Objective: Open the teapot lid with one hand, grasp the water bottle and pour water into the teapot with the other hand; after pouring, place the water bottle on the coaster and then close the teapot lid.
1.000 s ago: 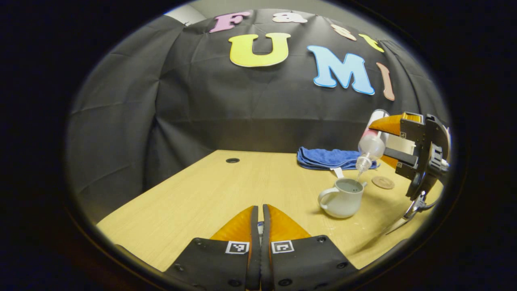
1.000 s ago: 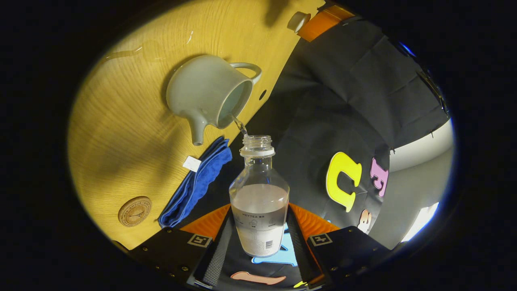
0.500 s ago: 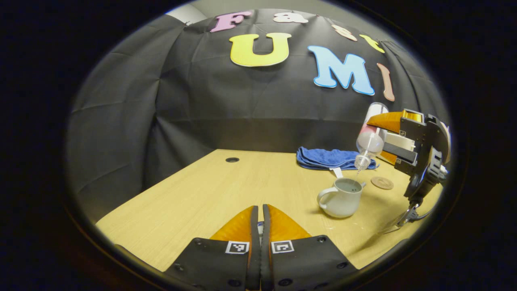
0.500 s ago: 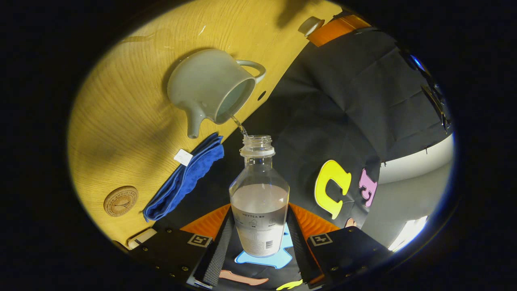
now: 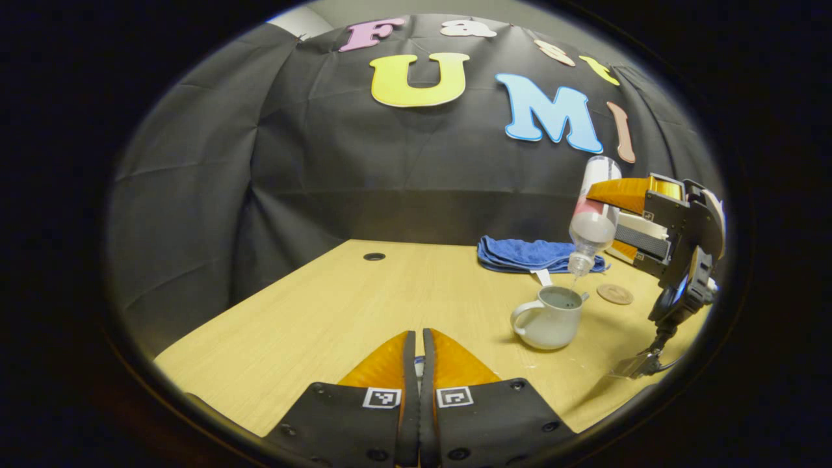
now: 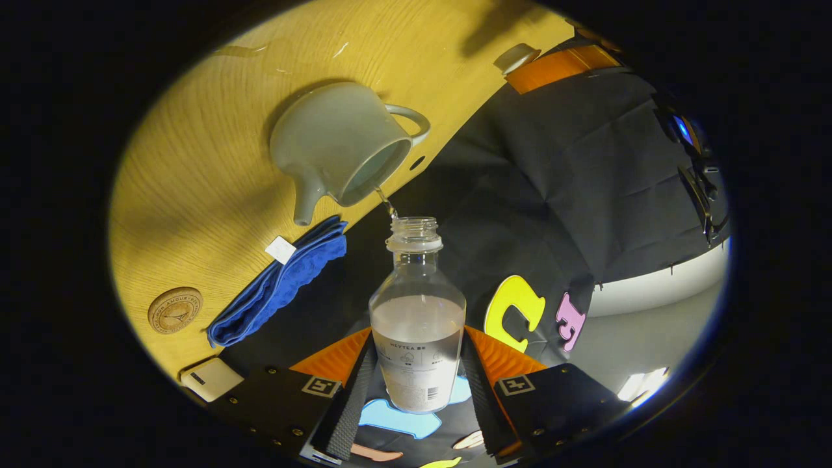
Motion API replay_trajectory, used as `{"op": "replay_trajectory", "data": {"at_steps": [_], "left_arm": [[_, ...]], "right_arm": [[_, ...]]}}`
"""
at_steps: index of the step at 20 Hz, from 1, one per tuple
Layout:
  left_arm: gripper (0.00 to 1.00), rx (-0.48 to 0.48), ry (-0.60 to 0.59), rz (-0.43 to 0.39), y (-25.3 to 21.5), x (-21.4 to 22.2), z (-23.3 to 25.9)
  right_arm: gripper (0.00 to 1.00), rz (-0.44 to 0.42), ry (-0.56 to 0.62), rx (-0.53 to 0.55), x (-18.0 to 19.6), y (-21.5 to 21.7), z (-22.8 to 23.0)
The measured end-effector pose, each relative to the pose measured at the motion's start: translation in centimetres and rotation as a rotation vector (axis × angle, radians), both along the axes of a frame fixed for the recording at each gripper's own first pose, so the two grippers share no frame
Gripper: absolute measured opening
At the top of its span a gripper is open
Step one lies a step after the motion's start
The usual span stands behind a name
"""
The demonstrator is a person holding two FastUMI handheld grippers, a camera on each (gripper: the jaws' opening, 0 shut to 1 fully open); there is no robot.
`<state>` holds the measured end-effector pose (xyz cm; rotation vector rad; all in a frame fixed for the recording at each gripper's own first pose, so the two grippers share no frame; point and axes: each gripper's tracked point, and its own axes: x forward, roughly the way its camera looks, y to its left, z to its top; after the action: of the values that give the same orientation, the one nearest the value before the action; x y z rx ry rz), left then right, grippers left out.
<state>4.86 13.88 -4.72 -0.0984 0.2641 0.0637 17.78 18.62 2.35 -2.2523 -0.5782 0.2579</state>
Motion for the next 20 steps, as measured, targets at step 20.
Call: {"op": "replay_trajectory", "data": {"at_steps": [20], "left_arm": [[0.06, -0.007, 0.01, -0.011, -0.4, 0.0, -0.2]], "right_arm": [[0.71, -0.273, 0.591, 0.699, -1.0, -3.8, -5.9]]}}
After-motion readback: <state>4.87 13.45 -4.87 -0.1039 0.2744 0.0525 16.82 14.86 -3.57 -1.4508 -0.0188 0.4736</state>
